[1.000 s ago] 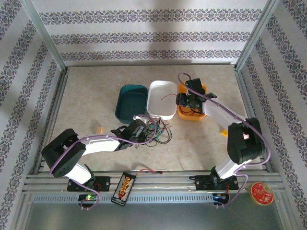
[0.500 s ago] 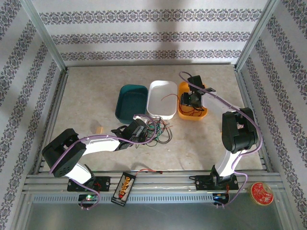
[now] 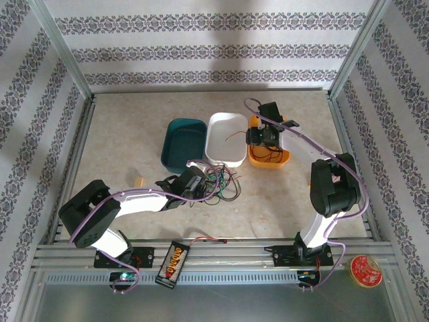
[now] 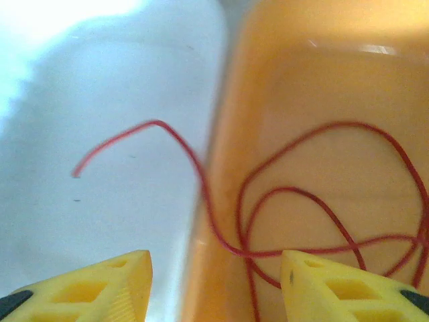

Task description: Untangle the cables

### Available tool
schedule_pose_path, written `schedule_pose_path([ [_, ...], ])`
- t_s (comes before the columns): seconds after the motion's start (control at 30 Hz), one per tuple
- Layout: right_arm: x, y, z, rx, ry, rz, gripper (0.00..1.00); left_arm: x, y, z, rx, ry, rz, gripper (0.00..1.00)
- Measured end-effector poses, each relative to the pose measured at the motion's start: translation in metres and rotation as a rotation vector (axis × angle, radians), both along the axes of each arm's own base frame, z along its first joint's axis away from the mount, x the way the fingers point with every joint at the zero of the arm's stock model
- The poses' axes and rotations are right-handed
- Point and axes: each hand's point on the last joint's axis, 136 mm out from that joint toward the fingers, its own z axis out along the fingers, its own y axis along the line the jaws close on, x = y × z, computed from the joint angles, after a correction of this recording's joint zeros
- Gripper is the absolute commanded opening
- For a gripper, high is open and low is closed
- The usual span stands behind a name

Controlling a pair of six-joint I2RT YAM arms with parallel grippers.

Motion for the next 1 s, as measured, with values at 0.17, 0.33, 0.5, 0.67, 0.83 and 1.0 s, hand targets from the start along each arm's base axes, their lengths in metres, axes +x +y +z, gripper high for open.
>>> schedule_pose_path([
  [0.17,0.019,0.036,0.013,-0.114,-0.050,0.130,0.54,0.000,-0.001,0.000,-0.002,0.000,-0.001,0.00],
  [0.33,0.028,0.053,-0.006,-0.319,-0.038,0.243,0.56,0.000,-0.001,0.001,-0.002,0.000,-0.001,0.00],
  [0.5,0.032,0.051,-0.025,-0.506,-0.006,0.332,0.56,0.000,-0.001,0.001,-0.001,0.000,-0.001,0.00],
  [0.67,0.038,0.041,-0.029,-0.619,0.002,0.377,0.56,0.000,-0.001,0.001,-0.001,0.001,-0.001,0.00],
  [0.83,0.042,0.035,-0.030,-0.687,0.003,0.401,0.56,0.001,-0.001,0.001,-0.001,0.000,-0.001,0.00],
  [1.0,0.045,0.032,-0.043,-0.771,0.021,0.428,0.56,0.001,-0.002,0.001,-0.001,0.001,-0.001,0.00],
])
